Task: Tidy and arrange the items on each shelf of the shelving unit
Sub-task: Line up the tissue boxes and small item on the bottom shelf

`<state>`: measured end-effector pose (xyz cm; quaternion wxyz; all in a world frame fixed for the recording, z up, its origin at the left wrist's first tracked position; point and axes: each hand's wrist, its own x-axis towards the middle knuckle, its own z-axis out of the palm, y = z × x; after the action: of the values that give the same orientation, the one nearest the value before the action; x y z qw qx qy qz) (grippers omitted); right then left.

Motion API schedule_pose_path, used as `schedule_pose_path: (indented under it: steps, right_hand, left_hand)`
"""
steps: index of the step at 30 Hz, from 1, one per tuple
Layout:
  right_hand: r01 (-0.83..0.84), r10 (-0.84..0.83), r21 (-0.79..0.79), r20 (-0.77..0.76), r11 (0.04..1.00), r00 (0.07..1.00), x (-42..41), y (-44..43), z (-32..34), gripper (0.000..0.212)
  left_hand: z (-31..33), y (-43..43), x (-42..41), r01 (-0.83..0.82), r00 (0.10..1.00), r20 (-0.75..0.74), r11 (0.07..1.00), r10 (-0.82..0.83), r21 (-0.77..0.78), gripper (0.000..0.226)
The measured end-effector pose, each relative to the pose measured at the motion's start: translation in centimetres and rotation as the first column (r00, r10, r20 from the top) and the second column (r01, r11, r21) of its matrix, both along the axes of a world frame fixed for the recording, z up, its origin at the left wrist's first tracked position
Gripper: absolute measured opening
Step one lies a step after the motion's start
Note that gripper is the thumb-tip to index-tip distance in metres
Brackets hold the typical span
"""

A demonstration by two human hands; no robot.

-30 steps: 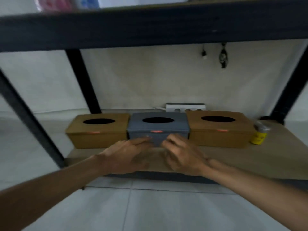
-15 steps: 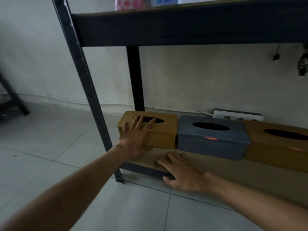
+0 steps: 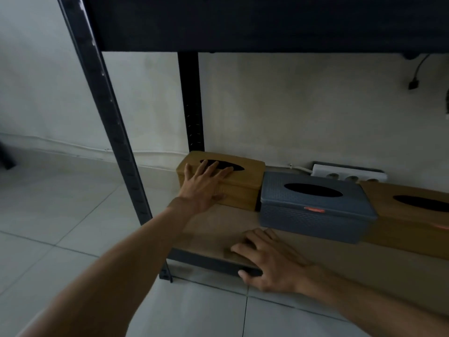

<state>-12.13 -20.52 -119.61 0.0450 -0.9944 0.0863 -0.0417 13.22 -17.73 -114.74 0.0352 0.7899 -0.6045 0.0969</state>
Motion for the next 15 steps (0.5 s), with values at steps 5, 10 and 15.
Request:
schedule_pose_path:
  steps: [5,10,15]
  right_hand:
    - [0.006,-0.006,-0.003,0.021,1.0,1.0,0.0,0.3,0.1,0.053]
    - [0.0,0.001,-0.015,0.022,1.0,1.0,0.0,0.3,0.0,0.053]
    - [0.013,-0.013,-0.002,0.009,1.0,1.0,-0.3,0.2,0.3,0.056]
  left_hand:
    - [-0.4,-1.9,1.1,0.02,1.0,-0.013,1.0,-0.02,-0.017,0.083]
    - [-0.7,-3.2,1.2,0.004,1.0,-0.011,0.998,-0.005,-0.056,0.08]
    - [-0.2,-3.2,0.8,-0.035,0.996,-0.076,0.999,0.036,0.02,0.095]
